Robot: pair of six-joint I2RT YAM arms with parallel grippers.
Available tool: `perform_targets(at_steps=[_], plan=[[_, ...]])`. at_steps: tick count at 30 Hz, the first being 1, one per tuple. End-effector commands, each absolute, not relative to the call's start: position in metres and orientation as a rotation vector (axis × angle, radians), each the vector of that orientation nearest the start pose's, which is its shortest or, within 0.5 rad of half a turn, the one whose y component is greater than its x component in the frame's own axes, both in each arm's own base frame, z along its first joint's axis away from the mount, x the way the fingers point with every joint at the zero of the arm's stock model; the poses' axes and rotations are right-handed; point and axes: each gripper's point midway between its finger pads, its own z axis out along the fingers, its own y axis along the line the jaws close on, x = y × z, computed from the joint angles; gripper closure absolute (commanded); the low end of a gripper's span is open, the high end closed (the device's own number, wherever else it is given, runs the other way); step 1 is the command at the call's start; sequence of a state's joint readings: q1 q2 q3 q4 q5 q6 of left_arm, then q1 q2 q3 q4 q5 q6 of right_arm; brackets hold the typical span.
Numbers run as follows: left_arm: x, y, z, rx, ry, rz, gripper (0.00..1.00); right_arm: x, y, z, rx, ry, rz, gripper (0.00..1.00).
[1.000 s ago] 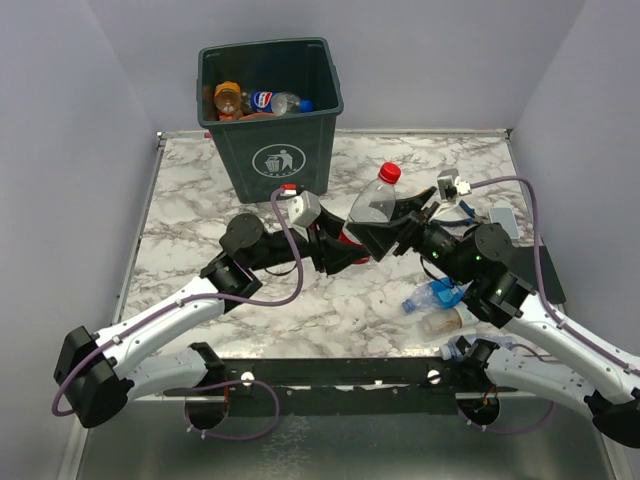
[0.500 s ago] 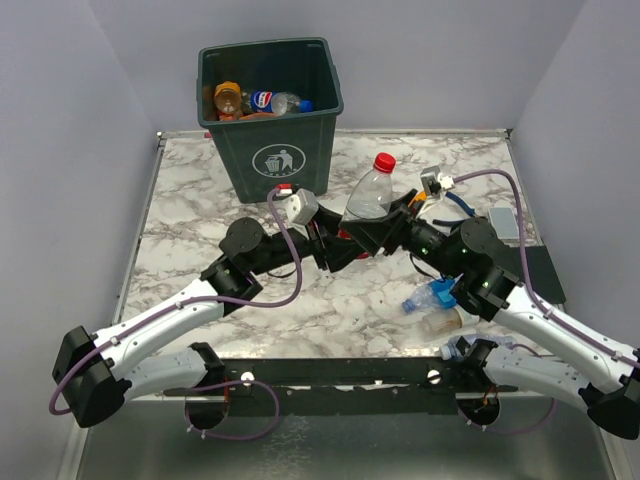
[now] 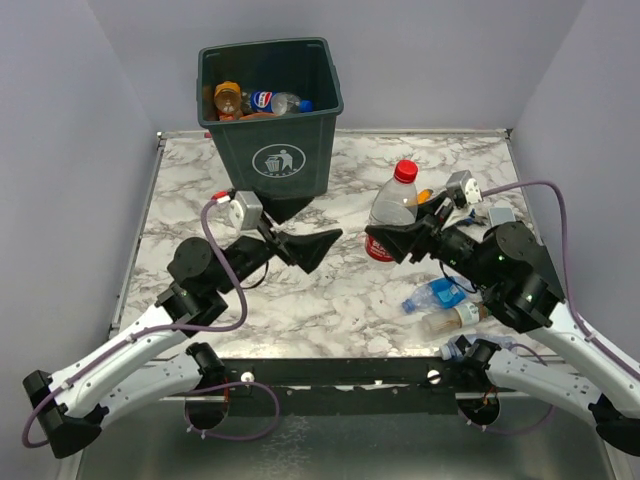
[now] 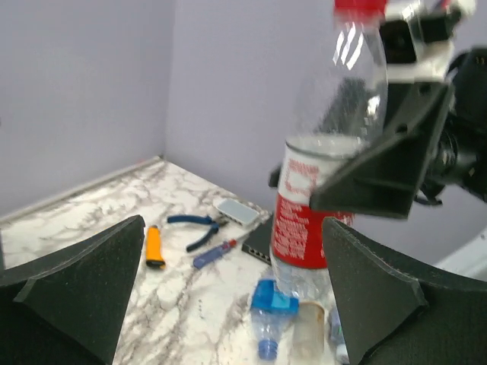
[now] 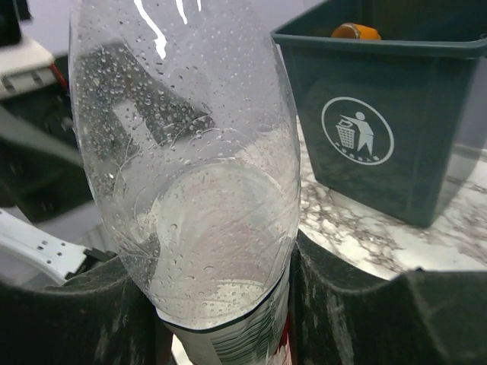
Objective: Put the plastic bottles in the bin
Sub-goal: Pick up the plastic bottle from the corner of the board.
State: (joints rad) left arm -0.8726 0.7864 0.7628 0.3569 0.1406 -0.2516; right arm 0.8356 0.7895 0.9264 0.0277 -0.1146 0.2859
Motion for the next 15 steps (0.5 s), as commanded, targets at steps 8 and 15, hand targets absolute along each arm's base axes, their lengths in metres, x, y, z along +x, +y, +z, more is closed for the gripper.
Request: perform_targets(at_steps=[8,15], plan=[[0.205,-0.316,0.484,0.462,1.201,-1.201,0.01,0.183,0.268,0.322,-0.755,1.553,0.912,0.57],[0.206,-0.358,0.474,0.534,1.274,-1.366,0.11,0.188,0.271,0.319,-0.721,1.542,0.919,0.58]])
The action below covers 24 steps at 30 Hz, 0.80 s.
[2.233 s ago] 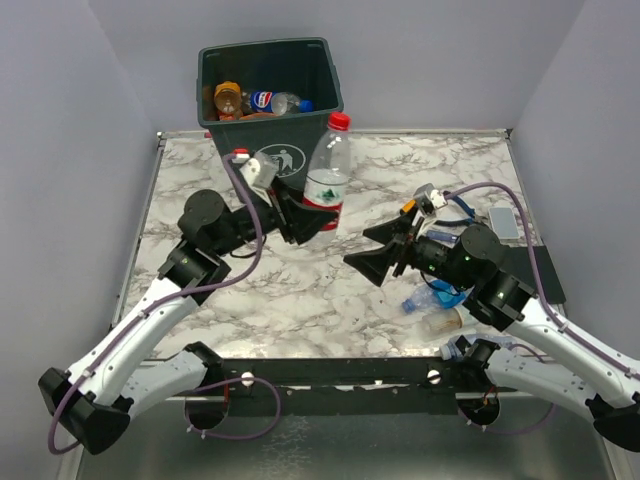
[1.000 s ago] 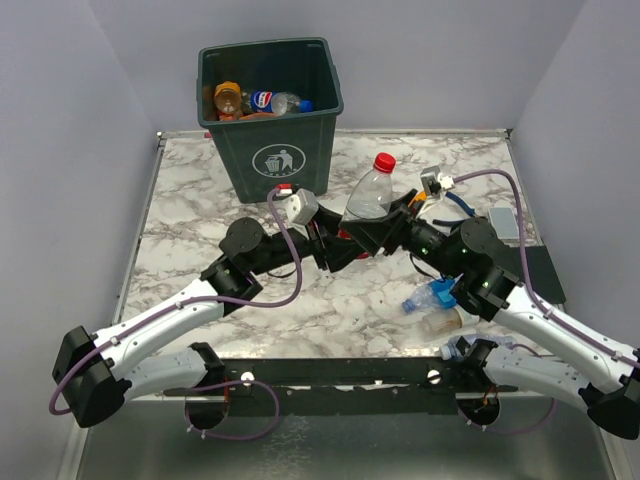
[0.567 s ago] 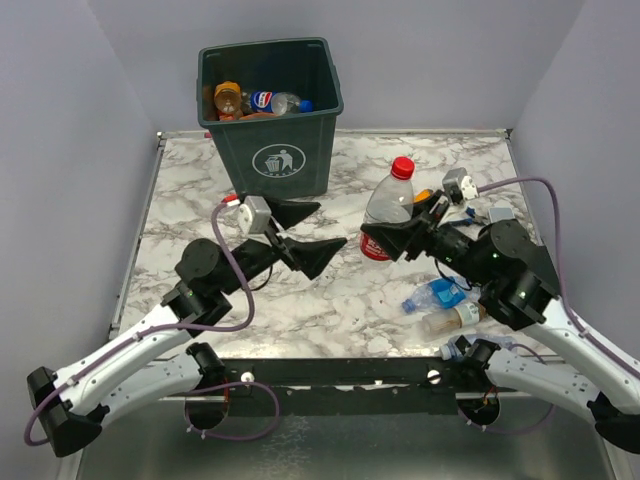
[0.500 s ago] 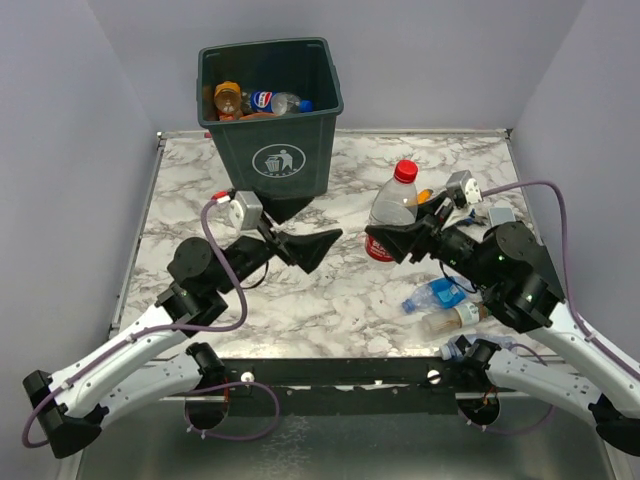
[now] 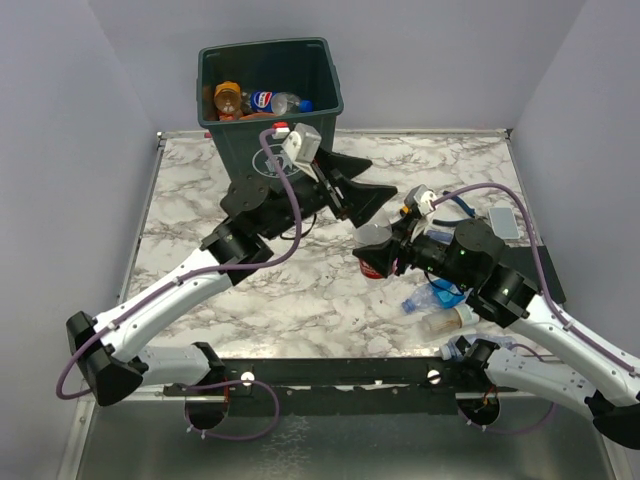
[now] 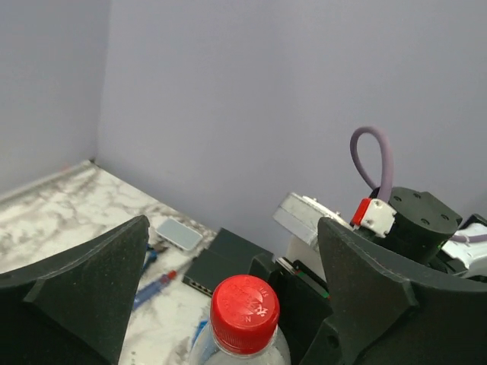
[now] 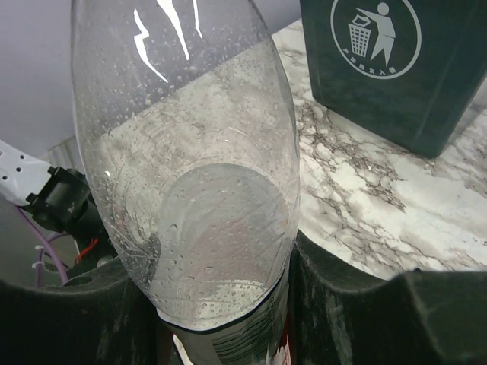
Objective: Put the plastic bottles in the bin
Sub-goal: Pick up the plastic bottle from the corner of the board.
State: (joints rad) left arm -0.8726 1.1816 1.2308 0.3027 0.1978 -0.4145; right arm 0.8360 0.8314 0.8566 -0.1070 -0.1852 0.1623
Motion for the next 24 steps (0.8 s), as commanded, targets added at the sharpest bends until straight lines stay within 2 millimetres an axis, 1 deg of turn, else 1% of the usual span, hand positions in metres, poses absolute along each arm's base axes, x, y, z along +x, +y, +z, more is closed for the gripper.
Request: perform_targets(at_steps=[1,4,6,7,10,11,12,14,17,18,20,21,22,24], plan=[[0.205,-0.361,0.471,0.542,1.285,-1.376,0.13,0.189,0.271,0.319,-0.715,1.542,0.918,0.58],[0.204,-0.363,0.463,0.553,1.306,-1.388,0.16,0.193,0.268,0.319,-0.688,1.539,0.901,0.58],[0.204,-0.363,0.459,0.558,1.314,-1.387,0.22,0.196,0.266,0.318,-0.667,1.541,0.885,0.58],[0.204,-0.363,0.458,0.558,1.315,-1.384,0.25,0.197,0.265,0.318,-0.659,1.54,0.88,0.58],[0.204,-0.363,0.453,0.56,1.324,-1.377,0.41,0.2,0.263,0.318,-0.641,1.542,0.866,0.58],[0.204,-0.363,0.451,0.56,1.329,-1.376,0.45,0.201,0.263,0.318,-0.635,1.543,0.861,0.58],[0.204,-0.363,0.449,0.562,1.334,-1.376,0.47,0.203,0.262,0.318,-0.626,1.545,0.855,0.58],[0.205,-0.364,0.445,0.564,1.344,-1.375,0.46,0.205,0.26,0.319,-0.611,1.541,0.846,0.58],[0.208,-0.365,0.438,0.56,1.368,-1.365,0.34,0.206,0.259,0.321,-0.598,1.537,0.837,0.57],[0.209,-0.365,0.436,0.558,1.378,-1.362,0.31,0.206,0.259,0.321,-0.597,1.537,0.837,0.57],[0.211,-0.367,0.429,0.56,1.402,-1.353,0.29,0.207,0.258,0.322,-0.592,1.536,0.834,0.57],[0.211,-0.368,0.427,0.561,1.41,-1.35,0.29,0.207,0.258,0.322,-0.592,1.536,0.833,0.57],[0.212,-0.368,0.425,0.559,1.417,-1.345,0.32,0.208,0.258,0.322,-0.592,1.537,0.832,0.57],[0.214,-0.368,0.422,0.558,1.427,-1.34,0.42,0.208,0.258,0.321,-0.592,1.539,0.831,0.57]])
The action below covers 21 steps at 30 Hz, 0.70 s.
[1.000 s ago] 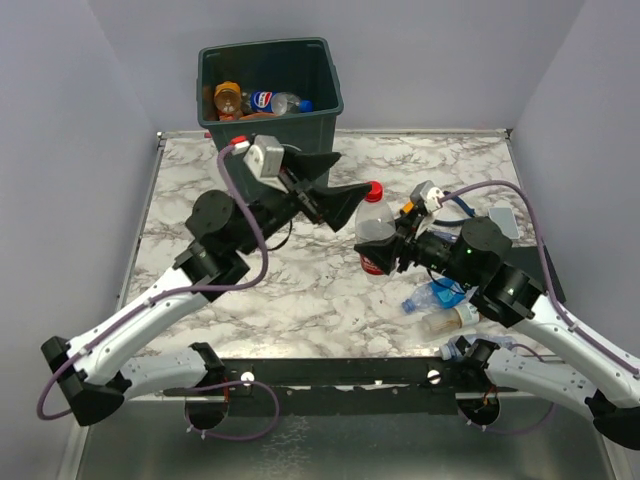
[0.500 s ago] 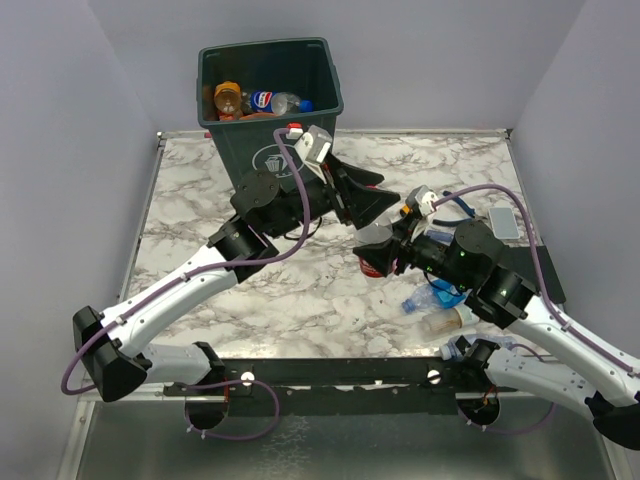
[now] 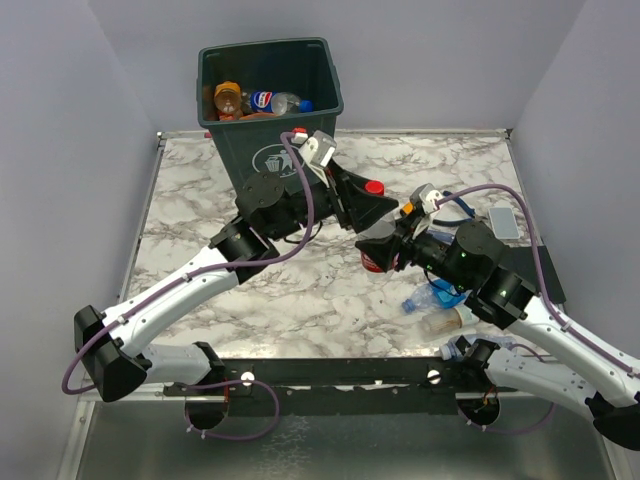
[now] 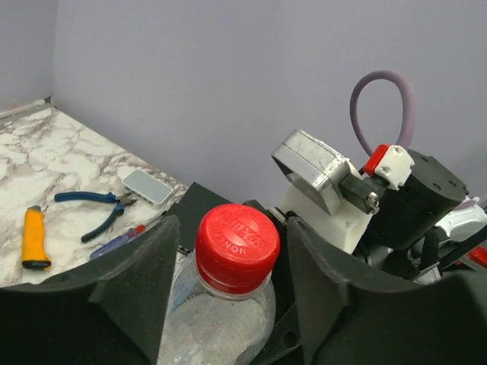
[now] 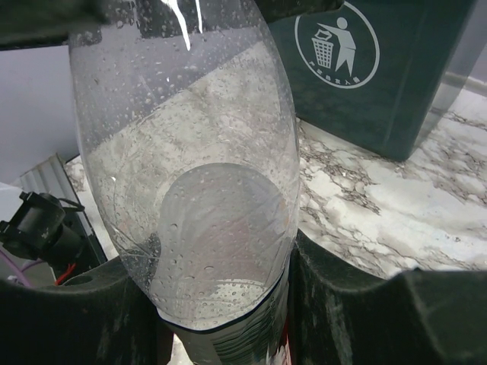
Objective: Put the plastic bottles in the bin
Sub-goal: Pick up the plastic bottle from the corner of the board.
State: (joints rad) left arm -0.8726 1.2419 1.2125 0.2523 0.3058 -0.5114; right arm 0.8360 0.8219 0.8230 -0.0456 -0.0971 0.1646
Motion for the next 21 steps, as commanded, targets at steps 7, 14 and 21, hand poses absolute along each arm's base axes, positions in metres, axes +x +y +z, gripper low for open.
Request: perform_targets(at_steps=[7,14,21], plan=[[0.215,-0.368,0.422,0.555,1.425,-1.33,0.86,0.208,0.26,0.319,-0.601,1.556,0.833,0.49],[0.228,-0.356,0.428,0.485,1.41,-1.24,1.0,0.2,0.264,0.333,-0.628,1.6,0.875,0.0],[0.258,-0.317,0.47,0.366,1.32,-0.959,1.0,0.176,0.252,0.376,-0.664,1.549,0.925,0.0]])
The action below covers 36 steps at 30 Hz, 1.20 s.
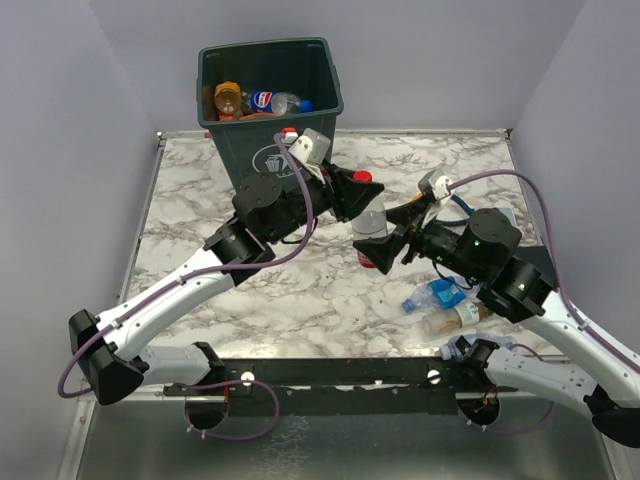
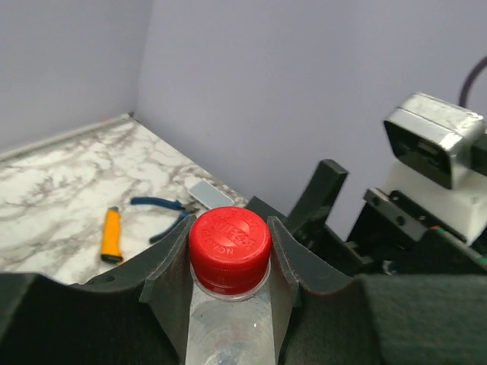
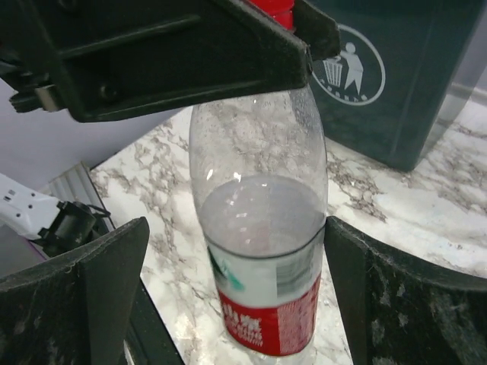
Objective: Put the plastic bottles in the bin
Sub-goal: Pick up the plastic bottle from the corner of the board, then place the plastic bottle in the trash bin.
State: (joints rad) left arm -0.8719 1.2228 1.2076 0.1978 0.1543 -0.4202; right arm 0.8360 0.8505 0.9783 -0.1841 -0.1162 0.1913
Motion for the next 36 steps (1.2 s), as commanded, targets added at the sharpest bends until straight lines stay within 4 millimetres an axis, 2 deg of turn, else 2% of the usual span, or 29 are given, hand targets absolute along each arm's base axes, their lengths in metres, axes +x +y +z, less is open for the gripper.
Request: perform_targets(at_steps=[1,5,8,12,15,18,21,24,27,33,36], plan=[[0.262,-0.311,0.478,0.359,1.304,-0.912,1.0,0.172,0.249,0.385,-0.673,1.538,0.929,0.0],[0.284,-0.278,0.513,0.285,1.237,-0.675,1.0,0.161,0.23,0.421,-0.667,1.479,0.901,0.0],[0.3,-0.248,0.546,0.197,1.162,-0.483,1.0,0.164,0.213,0.43,-0.6,1.421,0.842,0.0],[0.316,-0.217,0.585,0.091,1.056,-0.291,1.0,0.178,0.197,0.417,-0.45,1.391,0.794,0.0],[0.341,-0.197,0.606,0.026,1.013,-0.2,1.0,0.185,0.196,0.399,-0.389,1.401,0.797,0.0],[0.373,-0.161,0.623,-0.108,0.95,-0.215,1.0,0.188,0.199,0.38,-0.359,1.442,0.816,0.0],[0.393,-0.132,0.635,-0.226,0.83,-0.257,1.0,0.189,0.204,0.363,-0.348,1.478,0.841,0.0],[0.418,-0.122,0.631,-0.279,0.788,-0.264,1.0,0.187,0.207,0.347,-0.369,1.508,0.851,0.0],[0.455,-0.128,0.614,-0.298,0.849,-0.35,1.0,0.187,0.2,0.338,-0.37,1.532,0.809,0.0],[0.505,-0.183,0.564,-0.174,0.996,-0.515,1.0,0.189,0.176,0.337,-0.309,1.505,0.729,0.0],[0.534,-0.198,0.523,-0.161,1.12,-0.509,1.0,0.188,0.172,0.335,-0.311,1.506,0.708,0.0]])
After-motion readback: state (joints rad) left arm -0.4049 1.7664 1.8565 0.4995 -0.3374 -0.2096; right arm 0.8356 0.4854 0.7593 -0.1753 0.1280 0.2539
